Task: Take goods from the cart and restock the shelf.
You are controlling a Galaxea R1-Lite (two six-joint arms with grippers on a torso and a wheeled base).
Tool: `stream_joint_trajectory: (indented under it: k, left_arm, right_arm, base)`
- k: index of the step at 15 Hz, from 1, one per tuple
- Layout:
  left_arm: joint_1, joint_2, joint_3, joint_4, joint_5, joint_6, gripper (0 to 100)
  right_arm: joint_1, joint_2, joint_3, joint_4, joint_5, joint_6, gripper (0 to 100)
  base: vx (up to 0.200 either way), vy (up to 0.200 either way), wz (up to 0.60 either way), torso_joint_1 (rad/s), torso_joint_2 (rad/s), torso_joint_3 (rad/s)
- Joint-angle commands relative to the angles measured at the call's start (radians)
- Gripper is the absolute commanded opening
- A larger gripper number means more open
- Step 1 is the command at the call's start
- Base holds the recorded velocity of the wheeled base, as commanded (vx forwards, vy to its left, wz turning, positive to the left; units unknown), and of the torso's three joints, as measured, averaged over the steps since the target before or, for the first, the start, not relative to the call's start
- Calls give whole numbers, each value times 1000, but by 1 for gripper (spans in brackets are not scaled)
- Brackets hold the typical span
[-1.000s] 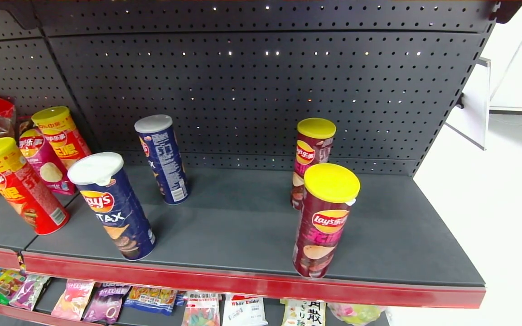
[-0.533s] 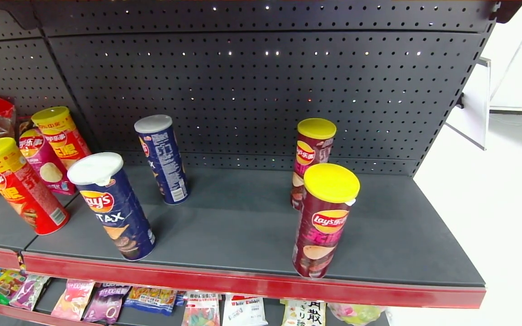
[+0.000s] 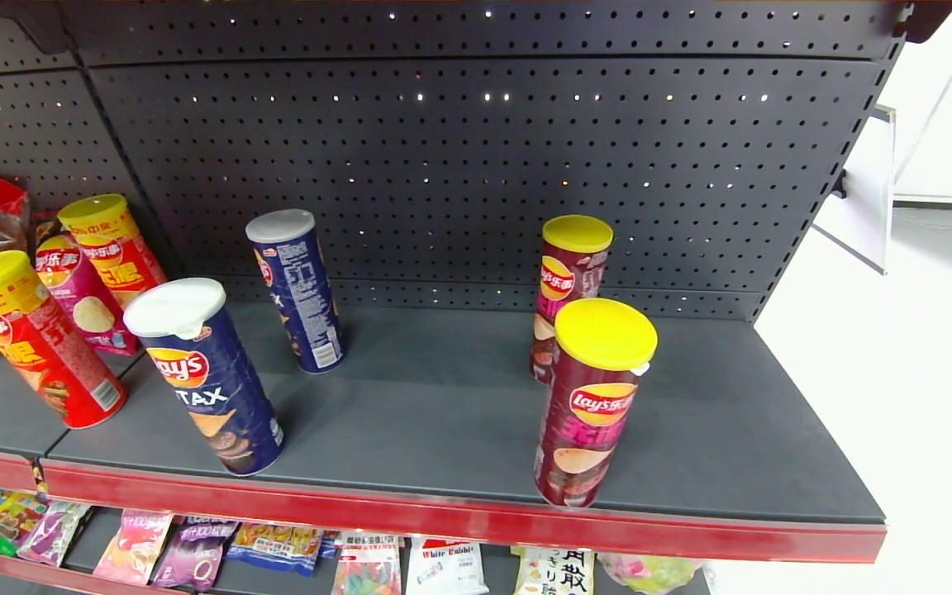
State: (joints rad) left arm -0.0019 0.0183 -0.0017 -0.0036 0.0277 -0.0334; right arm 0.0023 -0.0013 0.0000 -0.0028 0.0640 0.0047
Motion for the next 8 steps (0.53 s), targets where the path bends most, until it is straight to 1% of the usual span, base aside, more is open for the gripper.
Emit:
stream_joint_trajectory:
  k: [1, 2, 3, 5, 6, 7, 8]
  left_arm:
    - [3, -18, 0, 1, -5, 10, 100]
    - [3, -18, 0, 1, -8, 17, 100]
    - [3, -18, 0, 1, -6, 12, 100]
    - [3, -18, 0, 1, -8, 18, 100]
    - [3, -18, 0, 1, -8, 20, 100]
    - [3, -18, 0, 1, -8, 18, 100]
    - [3, -18, 0, 1, -8, 18, 100]
  right_arm:
    - [1, 1, 0, 0, 0, 0, 100]
    - [1, 1, 0, 0, 0, -3, 100]
    - [1, 1, 0, -2, 0, 0, 100]
    - [1, 1, 0, -6, 0, -11, 100]
    - [5, 35, -61, -20, 10, -3, 100]
    - [21, 280, -282, -20, 10, 63, 100]
    - [25, 484, -469, -19, 10, 156, 100]
  base:
    - [0, 0, 0, 0, 0, 0]
    - [0, 0, 0, 0, 0, 0]
    - [0, 0, 0, 0, 0, 0]
    - [0, 0, 0, 0, 0, 0]
    - [0, 0, 0, 0, 0, 0]
    - [0, 0, 0, 0, 0, 0]
    - [0, 0, 0, 0, 0, 0]
